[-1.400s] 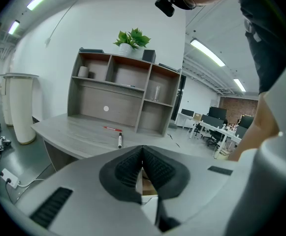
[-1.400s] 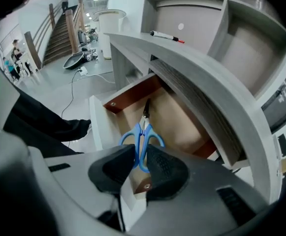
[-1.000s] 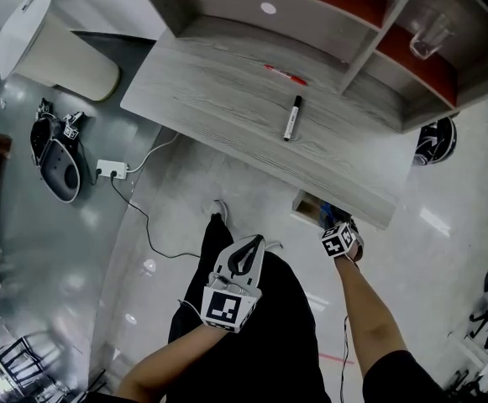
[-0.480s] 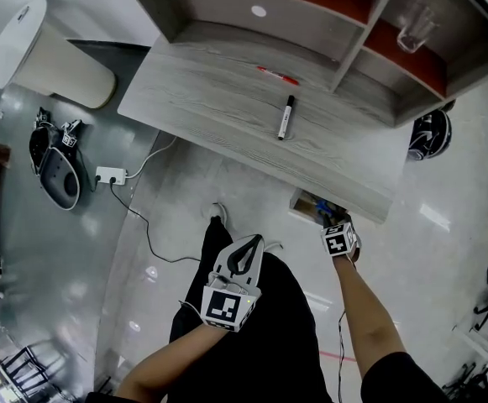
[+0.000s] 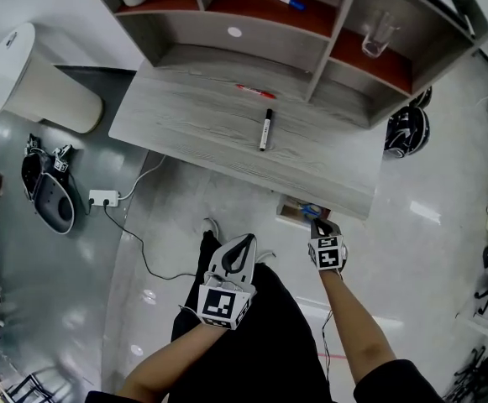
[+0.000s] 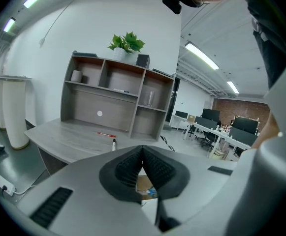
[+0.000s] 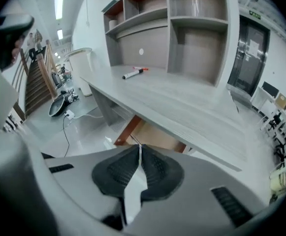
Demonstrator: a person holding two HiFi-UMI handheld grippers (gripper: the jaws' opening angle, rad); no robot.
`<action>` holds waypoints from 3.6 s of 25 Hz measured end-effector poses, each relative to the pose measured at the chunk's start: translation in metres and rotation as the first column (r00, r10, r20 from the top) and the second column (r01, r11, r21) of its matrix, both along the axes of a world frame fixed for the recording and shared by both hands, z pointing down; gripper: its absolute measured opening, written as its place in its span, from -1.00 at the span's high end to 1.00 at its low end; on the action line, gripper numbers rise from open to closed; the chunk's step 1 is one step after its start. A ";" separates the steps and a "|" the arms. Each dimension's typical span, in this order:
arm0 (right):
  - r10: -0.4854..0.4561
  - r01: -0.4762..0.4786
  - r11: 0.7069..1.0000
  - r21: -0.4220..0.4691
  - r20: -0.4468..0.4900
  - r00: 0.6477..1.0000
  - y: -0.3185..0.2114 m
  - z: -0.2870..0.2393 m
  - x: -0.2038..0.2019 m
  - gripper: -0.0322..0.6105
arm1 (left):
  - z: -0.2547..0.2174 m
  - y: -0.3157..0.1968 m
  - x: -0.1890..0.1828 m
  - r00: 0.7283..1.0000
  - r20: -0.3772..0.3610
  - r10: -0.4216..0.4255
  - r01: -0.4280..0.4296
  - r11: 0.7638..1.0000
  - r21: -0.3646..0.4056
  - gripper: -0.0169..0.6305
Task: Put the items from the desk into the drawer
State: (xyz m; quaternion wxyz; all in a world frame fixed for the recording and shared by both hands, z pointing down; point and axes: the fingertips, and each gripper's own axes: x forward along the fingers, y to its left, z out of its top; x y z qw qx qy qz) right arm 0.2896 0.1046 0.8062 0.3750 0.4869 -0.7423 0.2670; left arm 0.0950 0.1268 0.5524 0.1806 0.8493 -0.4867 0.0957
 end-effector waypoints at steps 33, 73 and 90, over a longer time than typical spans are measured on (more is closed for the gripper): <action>0.135 -0.240 0.773 0.587 0.219 0.966 -0.045 -0.367 -0.149 0.84 | -0.143 -0.082 -0.060 0.973 -0.090 0.212 -0.197 0.968 0.154 0.94; 0.054 -0.107 0.911 0.397 0.142 0.988 -0.202 -0.281 -0.282 0.84 | -0.114 -0.206 -0.204 0.982 -0.135 0.131 -0.106 0.977 0.183 0.93; -0.109 0.104 0.965 0.240 0.006 0.994 -0.305 -0.203 -0.222 0.83 | -0.100 -0.287 -0.148 0.990 -0.107 0.092 -0.075 0.985 0.153 0.93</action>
